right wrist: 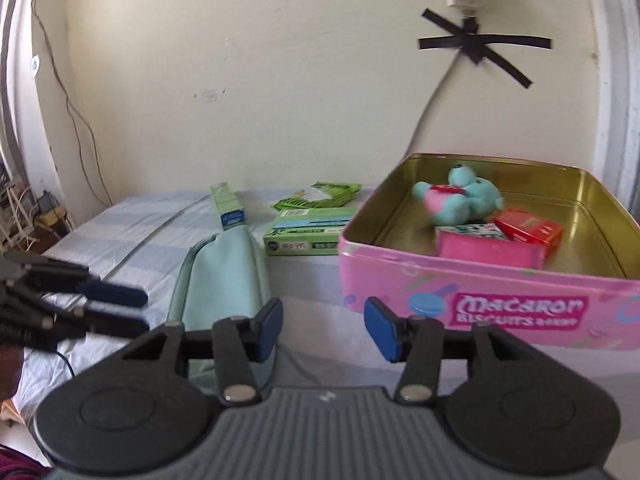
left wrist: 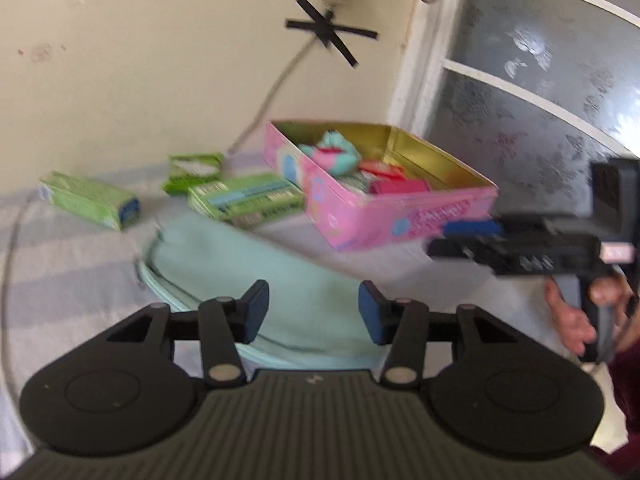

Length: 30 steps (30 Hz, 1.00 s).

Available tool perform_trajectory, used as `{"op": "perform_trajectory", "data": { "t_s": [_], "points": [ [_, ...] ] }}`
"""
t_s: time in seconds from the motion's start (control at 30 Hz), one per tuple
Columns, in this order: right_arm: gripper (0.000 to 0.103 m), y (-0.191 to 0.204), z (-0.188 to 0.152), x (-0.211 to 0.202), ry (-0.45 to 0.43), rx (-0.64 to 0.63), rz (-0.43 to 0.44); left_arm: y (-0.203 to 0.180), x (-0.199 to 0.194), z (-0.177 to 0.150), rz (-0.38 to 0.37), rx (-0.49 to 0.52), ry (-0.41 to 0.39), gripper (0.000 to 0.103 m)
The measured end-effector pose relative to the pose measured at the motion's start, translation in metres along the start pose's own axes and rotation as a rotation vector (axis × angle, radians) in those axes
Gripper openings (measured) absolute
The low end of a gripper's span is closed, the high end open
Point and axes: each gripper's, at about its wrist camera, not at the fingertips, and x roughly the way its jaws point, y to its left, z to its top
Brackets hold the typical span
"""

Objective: Organize objects

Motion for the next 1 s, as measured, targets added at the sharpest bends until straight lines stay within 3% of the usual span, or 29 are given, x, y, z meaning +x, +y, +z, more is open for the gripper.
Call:
{"op": "perform_trajectory", "data": {
  "t_s": [0.1, 0.17, 0.2, 0.27, 0.33, 0.47, 0.53, 0.57, 0.63, 0.8, 0.9, 1.0],
  "points": [
    [0.071, -0.004, -0.015, -0.005, 0.001, 0.027, 0.026, 0.032, 0.018, 0.022, 0.164, 0.006, -0.06, 0.076],
    [0.079, 0.005, -0.023, 0.0, 0.015, 0.016, 0.063, 0.055, 0.043, 0.029, 0.233, 0.011, -0.053, 0.081],
    [0.084, 0.018, -0.027, 0.009, 0.032, 0.004, 0.088, 0.067, 0.054, 0.03, 0.232, -0.001, -0.033, 0.083],
    [0.091, 0.04, -0.034, 0.024, 0.068, -0.054, 0.107, 0.091, 0.077, 0.03, 0.148, -0.074, 0.032, 0.085],
    [0.091, 0.063, -0.039, 0.04, 0.096, -0.134, 0.079, 0.106, 0.094, 0.023, 0.072, -0.14, 0.09, 0.085],
    [0.092, 0.084, -0.041, 0.065, 0.131, -0.181, 0.07, 0.106, 0.114, 0.006, 0.042, -0.187, 0.144, 0.082],
    [0.09, 0.085, -0.042, 0.078, 0.145, -0.183, 0.067, 0.096, 0.109, 0.001, 0.064, -0.168, 0.118, 0.073],
    [0.088, 0.086, -0.043, 0.078, 0.128, -0.189, 0.064, 0.09, 0.105, 0.001, 0.099, -0.15, 0.108, 0.067],
    [0.084, 0.084, -0.043, 0.073, 0.105, -0.196, 0.064, 0.085, 0.092, 0.007, 0.12, -0.155, 0.082, 0.065],
    [0.081, 0.068, -0.028, 0.034, -0.06, -0.209, 0.061, 0.057, 0.053, 0.053, 0.042, -0.142, -0.078, 0.064],
    [0.081, 0.05, -0.017, 0.013, -0.163, -0.197, 0.006, 0.014, 0.059, 0.092, 0.024, -0.04, -0.153, 0.065],
    [0.081, 0.026, -0.012, -0.005, -0.262, -0.177, -0.086, -0.031, 0.09, 0.127, 0.017, 0.059, -0.172, 0.065]
  ]
}}
